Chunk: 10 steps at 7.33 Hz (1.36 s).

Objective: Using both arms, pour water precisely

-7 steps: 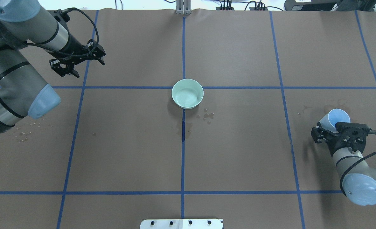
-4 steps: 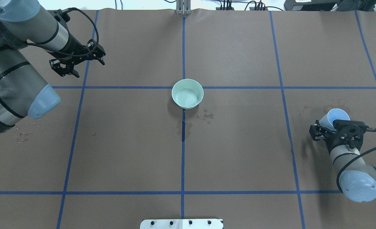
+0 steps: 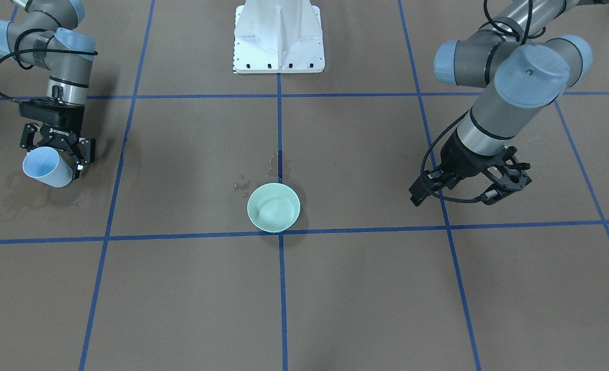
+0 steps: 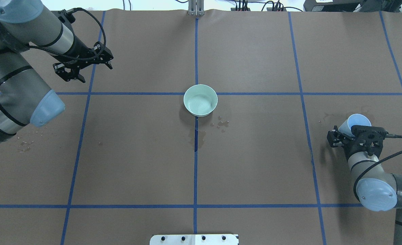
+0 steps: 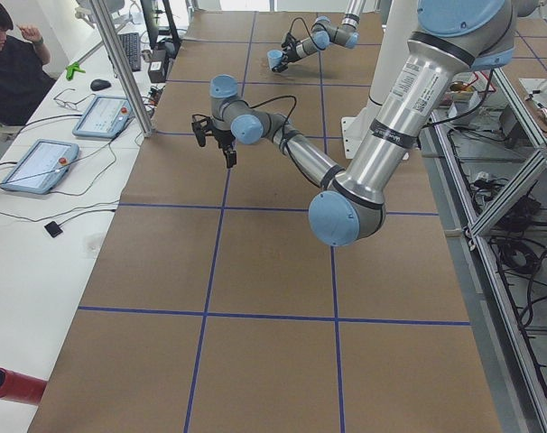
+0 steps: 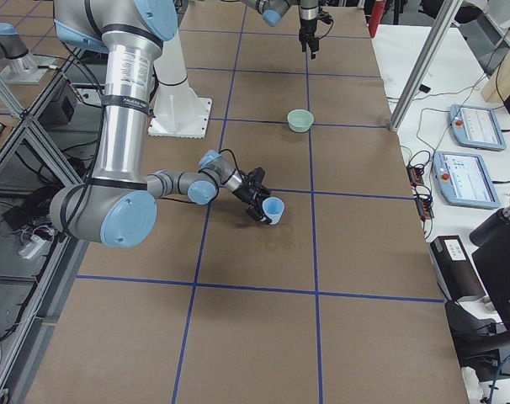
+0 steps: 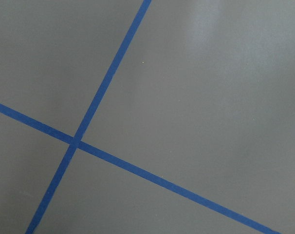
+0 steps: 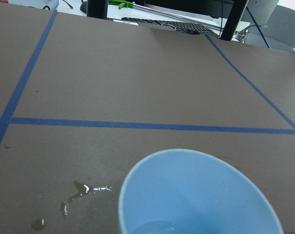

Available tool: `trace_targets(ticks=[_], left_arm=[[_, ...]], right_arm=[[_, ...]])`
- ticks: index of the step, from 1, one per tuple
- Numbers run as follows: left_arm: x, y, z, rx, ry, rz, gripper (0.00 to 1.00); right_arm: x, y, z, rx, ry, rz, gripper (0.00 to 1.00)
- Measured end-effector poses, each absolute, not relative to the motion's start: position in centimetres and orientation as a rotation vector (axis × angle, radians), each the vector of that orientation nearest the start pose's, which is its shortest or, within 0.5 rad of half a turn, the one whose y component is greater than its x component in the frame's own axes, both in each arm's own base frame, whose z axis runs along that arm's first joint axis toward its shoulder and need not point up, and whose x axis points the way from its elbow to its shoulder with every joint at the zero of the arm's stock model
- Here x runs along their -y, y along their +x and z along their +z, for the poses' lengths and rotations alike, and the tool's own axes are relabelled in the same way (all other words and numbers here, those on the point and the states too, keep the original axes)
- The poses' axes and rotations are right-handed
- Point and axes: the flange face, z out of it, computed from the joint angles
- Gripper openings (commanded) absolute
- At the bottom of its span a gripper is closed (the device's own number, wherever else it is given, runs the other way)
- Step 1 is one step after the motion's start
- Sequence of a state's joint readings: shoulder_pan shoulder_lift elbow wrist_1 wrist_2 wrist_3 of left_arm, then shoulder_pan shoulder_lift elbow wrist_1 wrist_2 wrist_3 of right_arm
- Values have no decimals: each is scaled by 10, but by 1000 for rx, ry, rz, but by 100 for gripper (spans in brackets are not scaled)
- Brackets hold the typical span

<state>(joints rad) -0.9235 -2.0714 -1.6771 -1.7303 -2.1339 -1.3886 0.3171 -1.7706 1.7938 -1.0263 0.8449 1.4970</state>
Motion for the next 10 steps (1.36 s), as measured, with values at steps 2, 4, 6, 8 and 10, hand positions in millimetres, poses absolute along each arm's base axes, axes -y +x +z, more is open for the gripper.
trace_targets(ticks=[2, 4, 6, 8, 10], left_arm=[[571, 331, 301, -926, -62, -472, 100], [571, 331, 301, -927, -62, -471, 100], [571, 331, 300, -927, -61, -471, 100], [571, 331, 299, -928, -61, -471, 100], [569, 330, 295, -934, -57, -468, 100]], right_arm=[[326, -346, 580, 394, 804, 438, 72], [331, -342, 579, 394, 806, 451, 52], [335, -339, 576, 397, 808, 465, 0], [343, -331, 566, 405, 815, 481, 0], [350, -318, 542, 466, 852, 429, 0]])
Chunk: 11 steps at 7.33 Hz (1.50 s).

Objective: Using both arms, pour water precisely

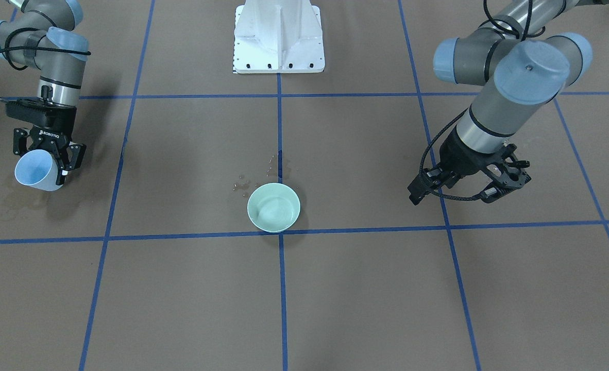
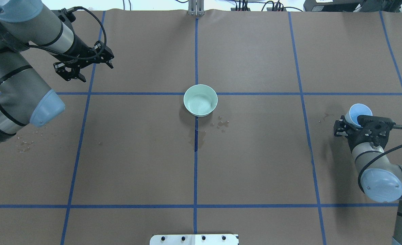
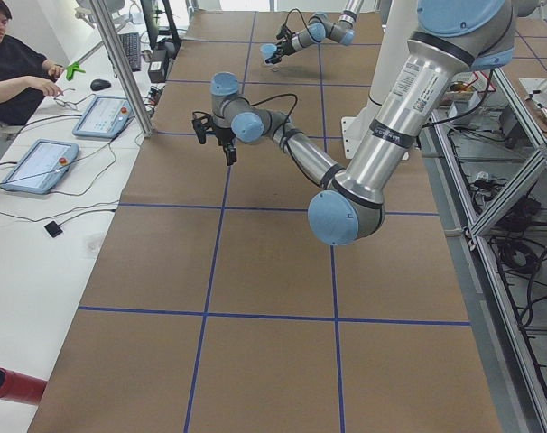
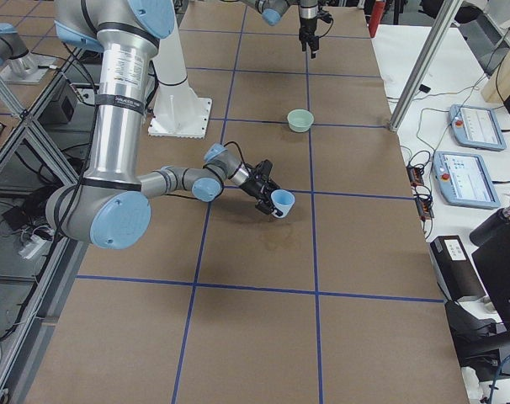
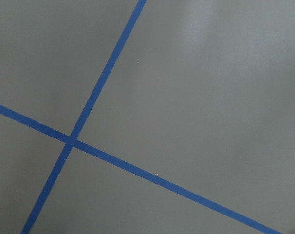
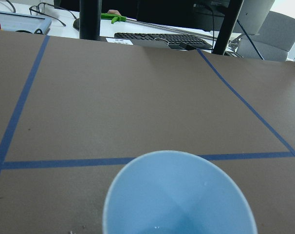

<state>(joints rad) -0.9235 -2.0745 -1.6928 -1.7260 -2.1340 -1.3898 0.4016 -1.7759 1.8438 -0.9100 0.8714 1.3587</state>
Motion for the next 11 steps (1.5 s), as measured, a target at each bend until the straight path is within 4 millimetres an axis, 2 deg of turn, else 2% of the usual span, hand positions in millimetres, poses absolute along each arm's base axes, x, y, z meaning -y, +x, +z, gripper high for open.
trace_targets(ticks=[1, 2, 3, 5, 6, 7, 8, 10, 11], left_arm=[[567, 329, 292, -939, -54, -466, 100], [566, 328, 292, -940, -54, -465, 100], [566, 327, 291, -942, -53, -463, 100], [562, 323, 285, -954, -41, -449, 100], [557, 317, 282, -962, -19, -422, 100], [549, 306, 287, -962, 18, -364, 100], [538, 291, 302, -946, 63, -283, 100], [521, 264, 333, -910, 118, -174, 100], [518, 259, 339, -903, 124, -161, 100]], right_arm=[[350, -317, 528, 539, 868, 406, 0], [349, -319, 504, 623, 877, 384, 0], [349, -325, 472, 706, 900, 323, 0], [355, -350, 407, 782, 1031, 108, 0], [358, -369, 374, 821, 1072, 31, 0], [362, -393, 340, 861, 1073, -33, 0], [367, -417, 309, 867, 1051, -82, 0], [366, -456, 263, 847, 982, -221, 0], [366, -470, 247, 818, 949, -302, 0]])
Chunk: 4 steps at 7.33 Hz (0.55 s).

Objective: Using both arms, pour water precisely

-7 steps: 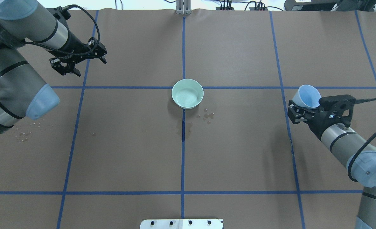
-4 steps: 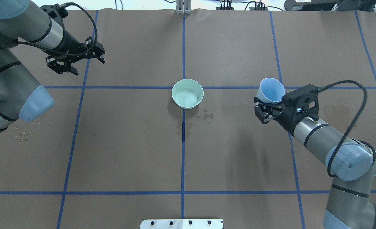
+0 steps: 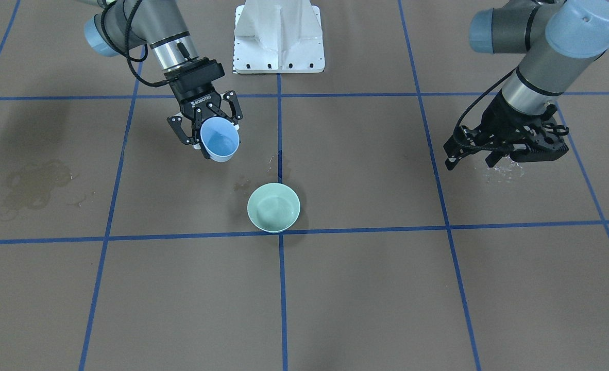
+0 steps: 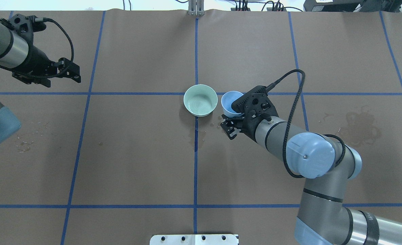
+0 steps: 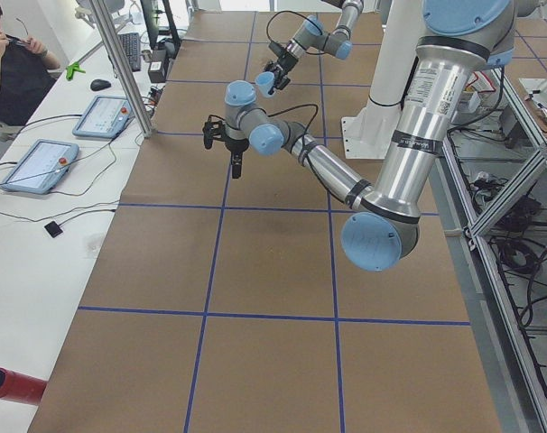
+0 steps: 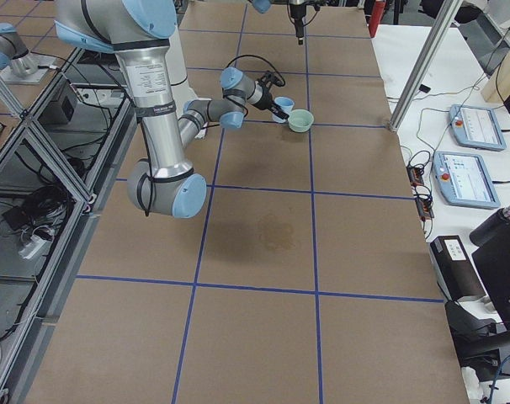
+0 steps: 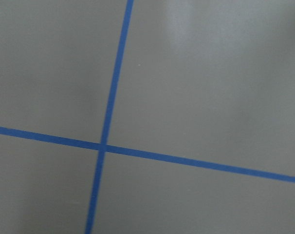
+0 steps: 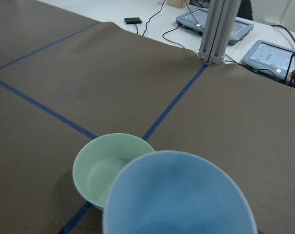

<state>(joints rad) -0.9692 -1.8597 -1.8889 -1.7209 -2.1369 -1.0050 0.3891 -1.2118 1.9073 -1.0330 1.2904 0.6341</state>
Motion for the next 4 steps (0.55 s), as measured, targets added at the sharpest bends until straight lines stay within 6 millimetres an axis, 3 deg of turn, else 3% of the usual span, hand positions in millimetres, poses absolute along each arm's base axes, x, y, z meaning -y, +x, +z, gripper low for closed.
trace_targets(ticks=[2, 4], left_arm=[[517, 256, 342, -899, 126, -156, 100], [516, 255, 345, -897, 121, -156, 100]], right_arm=[[377, -486, 225, 770, 882, -376, 0], [403, -499, 230, 778, 773, -425, 0]])
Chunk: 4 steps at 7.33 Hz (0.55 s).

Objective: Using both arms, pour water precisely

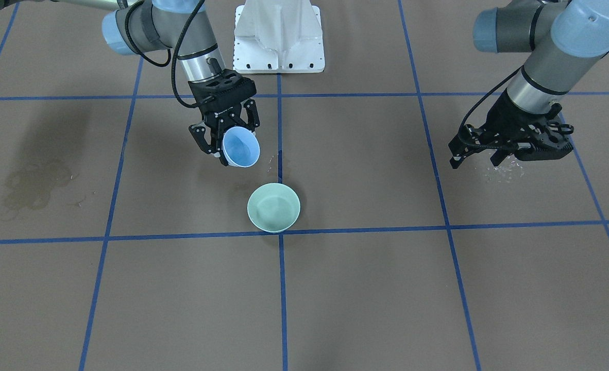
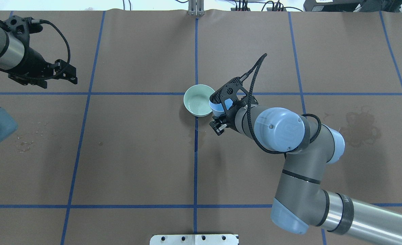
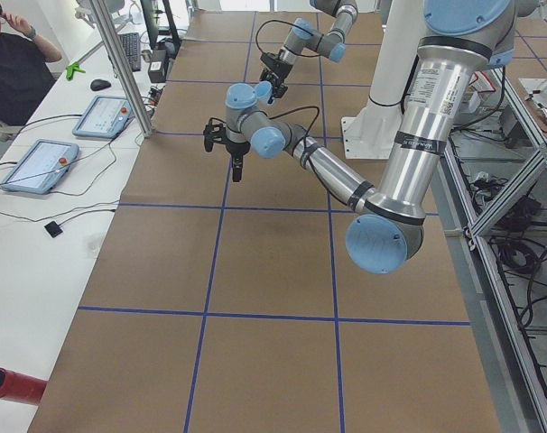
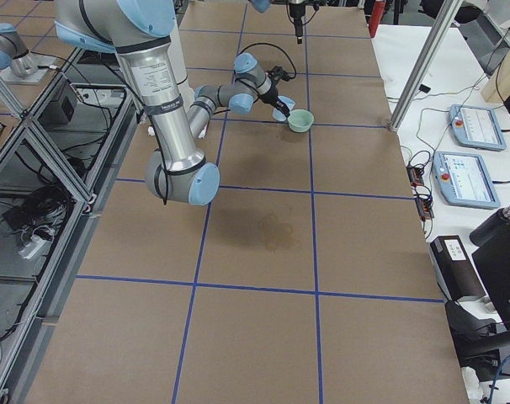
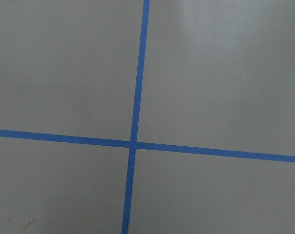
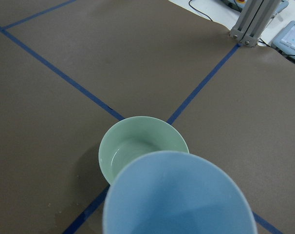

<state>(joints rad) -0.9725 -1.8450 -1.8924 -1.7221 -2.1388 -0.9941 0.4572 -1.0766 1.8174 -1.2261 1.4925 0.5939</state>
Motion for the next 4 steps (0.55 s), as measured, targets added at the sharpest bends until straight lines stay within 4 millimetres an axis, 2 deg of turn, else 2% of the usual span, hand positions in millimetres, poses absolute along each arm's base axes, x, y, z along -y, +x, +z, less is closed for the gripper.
trace_targets(ticks=[2, 4], left_arm=[[515, 255, 346, -896, 120, -157, 100], [515, 254, 346, -897, 121, -158, 100]], right_arm=[[427, -514, 234, 803, 662, -465, 0], [443, -526, 216, 784, 569, -495, 0]])
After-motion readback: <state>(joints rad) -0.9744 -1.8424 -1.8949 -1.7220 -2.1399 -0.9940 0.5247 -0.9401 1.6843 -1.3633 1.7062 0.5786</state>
